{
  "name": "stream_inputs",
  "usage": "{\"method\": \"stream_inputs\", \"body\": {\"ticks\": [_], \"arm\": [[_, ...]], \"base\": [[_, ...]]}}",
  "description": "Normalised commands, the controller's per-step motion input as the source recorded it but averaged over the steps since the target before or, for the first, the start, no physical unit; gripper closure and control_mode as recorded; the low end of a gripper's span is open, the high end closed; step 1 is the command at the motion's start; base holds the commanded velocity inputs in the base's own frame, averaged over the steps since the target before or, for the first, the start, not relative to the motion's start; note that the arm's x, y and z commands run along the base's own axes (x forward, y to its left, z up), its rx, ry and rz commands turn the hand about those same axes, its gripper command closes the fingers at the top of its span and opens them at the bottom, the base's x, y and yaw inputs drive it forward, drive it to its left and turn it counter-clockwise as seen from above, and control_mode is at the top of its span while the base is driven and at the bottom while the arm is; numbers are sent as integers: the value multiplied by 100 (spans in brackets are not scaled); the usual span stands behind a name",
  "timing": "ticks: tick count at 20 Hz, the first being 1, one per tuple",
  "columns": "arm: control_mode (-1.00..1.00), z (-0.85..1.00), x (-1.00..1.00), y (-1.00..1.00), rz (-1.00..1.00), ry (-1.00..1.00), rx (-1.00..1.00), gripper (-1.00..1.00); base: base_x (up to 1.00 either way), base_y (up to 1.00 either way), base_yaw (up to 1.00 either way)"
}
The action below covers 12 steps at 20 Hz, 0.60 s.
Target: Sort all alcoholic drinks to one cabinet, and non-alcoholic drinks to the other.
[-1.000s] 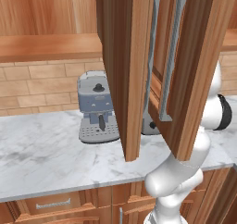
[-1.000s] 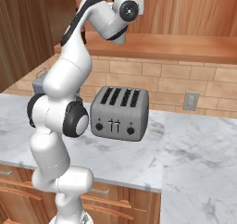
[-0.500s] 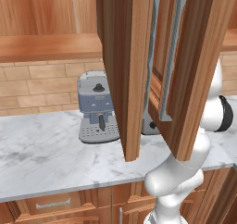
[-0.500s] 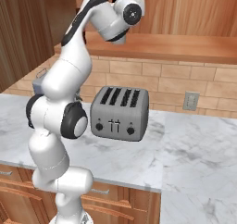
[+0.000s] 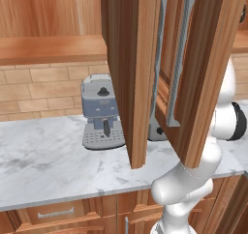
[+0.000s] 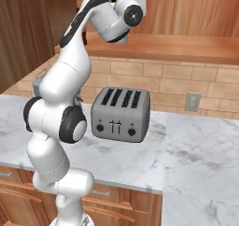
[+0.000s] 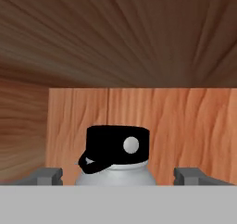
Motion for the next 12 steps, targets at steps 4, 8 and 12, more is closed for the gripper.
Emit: {"method": "stream_inputs", "body": {"ticks": [4, 8, 12], "arm": [[-100, 1, -53, -4, 0, 0, 0, -100], [-100, 3, -83, -9, 0, 0, 0, -100], [-100, 1, -100, -13, 0, 0, 1, -100]], "base": [[0, 0, 0], [0, 0, 0], [0, 0, 0]]}}
